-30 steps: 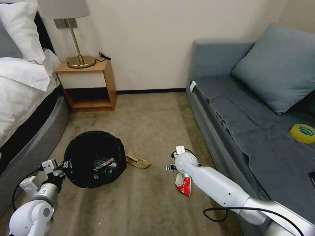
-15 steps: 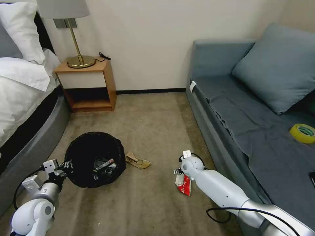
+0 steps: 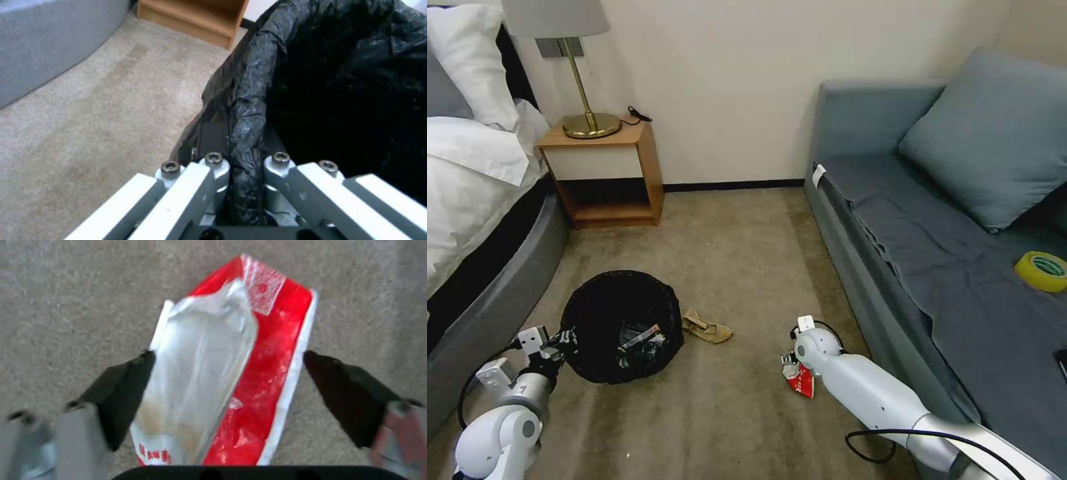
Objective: Pick up the trash bin, then pick up the garbage on the floor and place it into the trash bin.
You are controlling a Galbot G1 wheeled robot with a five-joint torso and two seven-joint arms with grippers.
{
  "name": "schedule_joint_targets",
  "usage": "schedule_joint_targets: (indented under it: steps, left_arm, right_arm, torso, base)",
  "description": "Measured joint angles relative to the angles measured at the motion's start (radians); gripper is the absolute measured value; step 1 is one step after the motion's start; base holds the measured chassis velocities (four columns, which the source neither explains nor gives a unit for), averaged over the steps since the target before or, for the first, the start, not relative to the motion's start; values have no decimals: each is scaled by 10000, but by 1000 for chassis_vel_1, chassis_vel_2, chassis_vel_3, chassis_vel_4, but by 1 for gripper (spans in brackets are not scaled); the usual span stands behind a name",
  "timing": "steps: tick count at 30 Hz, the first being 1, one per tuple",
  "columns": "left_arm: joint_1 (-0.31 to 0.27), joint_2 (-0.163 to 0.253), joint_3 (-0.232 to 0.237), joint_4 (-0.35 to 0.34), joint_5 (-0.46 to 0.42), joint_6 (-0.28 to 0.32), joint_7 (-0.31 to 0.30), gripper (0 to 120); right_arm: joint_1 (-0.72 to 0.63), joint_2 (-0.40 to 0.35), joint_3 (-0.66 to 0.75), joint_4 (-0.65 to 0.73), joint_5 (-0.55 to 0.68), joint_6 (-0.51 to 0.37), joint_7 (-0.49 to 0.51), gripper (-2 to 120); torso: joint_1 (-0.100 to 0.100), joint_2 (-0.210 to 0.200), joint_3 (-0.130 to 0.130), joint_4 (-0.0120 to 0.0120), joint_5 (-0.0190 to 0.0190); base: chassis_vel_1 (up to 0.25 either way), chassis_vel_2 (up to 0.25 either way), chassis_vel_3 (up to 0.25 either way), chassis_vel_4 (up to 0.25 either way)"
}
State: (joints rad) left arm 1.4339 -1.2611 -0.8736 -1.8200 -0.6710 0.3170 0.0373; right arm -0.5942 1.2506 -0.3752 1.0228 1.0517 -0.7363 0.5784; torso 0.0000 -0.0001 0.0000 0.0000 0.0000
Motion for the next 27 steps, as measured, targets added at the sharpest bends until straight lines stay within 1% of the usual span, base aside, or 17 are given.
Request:
schedule_joint_targets:
  steps: [2,3,4,5,6,7,8,9,10,13,15,16,17,19,24,27]
  left_arm:
    - [16,-9,-13,0,1,-3,1,4]
    - [22,-12,-17,0,4,-7,2,4]
    - [33,-15,-22,0,10,-17,4,4]
    - [33,-15,-22,0,10,-17,4,4]
    - [40,-19,-26,1,12,-25,5,4]
    - [48,-26,-32,1,13,-29,8,4]
    - [56,-31,-38,0,13,-31,10,4]
    - [66,-40,-49,-6,14,-32,11,4]
    - [66,-40,-49,-6,14,-32,11,4]
    - [99,-61,-74,-40,20,-41,16,4]
    - [133,-83,-96,-69,24,-58,22,4]
    - [133,-83,-96,-69,24,-58,22,4]
    - [144,-92,-103,-84,25,-64,24,4]
    - [173,-112,-130,-114,29,-80,32,4]
    - [221,-149,-141,-178,42,-93,38,4]
    - [235,-166,-148,-217,42,-96,39,4]
  right_arm:
    - [-43,49,-52,-101,-115,2,-86,73]
    - [-55,67,-69,-118,-141,4,-111,72]
    - [-64,91,-97,-141,-169,7,-139,65]
    - [-64,91,-97,-141,-169,7,-139,65]
    - [-69,112,-114,-159,-185,9,-153,61]
    - [-72,140,-130,-182,-212,14,-174,55]
    - [-73,163,-136,-197,-228,15,-188,54]
    - [-76,206,-130,-221,-247,15,-200,47]
    - [-76,206,-130,-221,-247,15,-200,47]
    - [-95,230,-119,-235,-273,17,-209,35]
    - [-135,229,-112,-234,-306,20,-215,25]
    - [-135,229,-112,-234,-306,20,-215,25]
    - [-148,225,-105,-234,-324,21,-218,22]
    - [-183,204,-85,-216,-348,21,-225,10]
    - [-206,193,-60,-187,-378,45,-227,0]
    - [-209,152,-51,-105,-379,67,-223,0]
  torso:
    - [0,0,0,0,0]
    - [0,0,0,0,0]
    - [0,0,0,0,0]
    - [0,0,0,0,0]
    - [0,0,0,1,0]
    - [0,0,0,0,0]
    - [0,0,0,0,0]
    - [0,0,0,1,0]
    - [0,0,0,1,0]
    - [0,1,0,1,0]
    - [0,1,-1,2,1]
    - [0,1,-1,2,1]
    - [0,0,0,2,0]
    - [0,0,0,1,0]
    - [0,0,0,0,0]
    - [0,0,0,-1,0]
  base:
    - [0,0,0,0]
    - [0,0,0,0]
    - [0,0,0,0]
    - [0,0,0,0]
    - [0,0,0,0]
    - [0,0,0,0]
    - [0,0,0,0]
    - [0,0,0,0]
    - [0,0,0,0]
    - [0,0,0,0]
    - [0,0,0,0]
    - [0,0,0,0]
    - [0,0,0,0]
    - [0,0,0,0]
    - [0,0,0,0]
    - [0,0,0,0]
